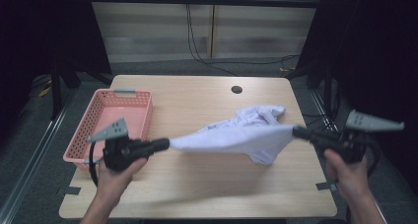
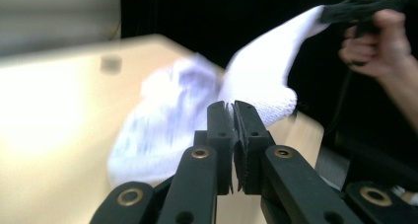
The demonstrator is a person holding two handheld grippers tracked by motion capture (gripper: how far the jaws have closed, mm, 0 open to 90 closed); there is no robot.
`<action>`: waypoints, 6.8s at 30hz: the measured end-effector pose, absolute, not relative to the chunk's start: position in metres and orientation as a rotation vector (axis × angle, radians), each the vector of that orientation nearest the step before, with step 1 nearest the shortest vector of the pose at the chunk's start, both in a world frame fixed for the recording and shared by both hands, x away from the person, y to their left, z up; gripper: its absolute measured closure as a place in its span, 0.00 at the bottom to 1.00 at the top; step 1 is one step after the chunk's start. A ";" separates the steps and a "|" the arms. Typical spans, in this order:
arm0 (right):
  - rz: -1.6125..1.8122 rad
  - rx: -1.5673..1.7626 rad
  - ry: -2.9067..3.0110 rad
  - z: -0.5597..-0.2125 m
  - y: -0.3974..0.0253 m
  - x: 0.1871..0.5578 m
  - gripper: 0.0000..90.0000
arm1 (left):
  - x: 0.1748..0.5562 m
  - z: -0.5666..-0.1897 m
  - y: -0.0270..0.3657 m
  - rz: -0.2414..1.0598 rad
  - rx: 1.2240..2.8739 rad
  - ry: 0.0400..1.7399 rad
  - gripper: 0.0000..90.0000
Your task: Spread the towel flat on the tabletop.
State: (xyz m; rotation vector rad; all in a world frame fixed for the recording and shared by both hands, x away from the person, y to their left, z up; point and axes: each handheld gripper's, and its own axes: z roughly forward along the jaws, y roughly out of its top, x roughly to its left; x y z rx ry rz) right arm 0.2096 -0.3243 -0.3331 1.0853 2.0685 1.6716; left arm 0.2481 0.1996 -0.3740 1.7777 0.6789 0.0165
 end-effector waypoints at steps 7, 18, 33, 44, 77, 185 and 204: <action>1.610 1.176 2.268 -0.406 -0.314 0.143 0.95 | 0.188 -0.432 0.217 -0.135 1.889 0.707 0.95; 1.469 1.208 2.307 -0.434 -0.317 0.161 0.64 | 0.209 -0.451 0.207 -0.156 1.939 0.763 0.85; 1.211 1.241 2.440 -0.484 -0.280 0.280 0.79 | 0.307 -0.501 0.138 -0.060 2.147 0.826 0.73; 1.250 1.215 2.569 -0.476 -0.283 0.213 0.96 | 0.254 -0.496 0.158 -0.193 2.258 0.699 0.97; 1.147 1.208 2.569 -0.499 -0.256 0.271 0.93 | 0.301 -0.500 0.078 -0.162 2.191 0.693 0.92; 1.379 1.403 2.159 -0.458 -0.331 0.311 0.94 | 0.322 -0.460 0.109 0.028 2.006 0.826 0.99; 1.519 1.124 2.023 -0.328 -0.294 0.354 0.94 | 0.373 -0.306 0.180 0.332 1.782 0.794 0.99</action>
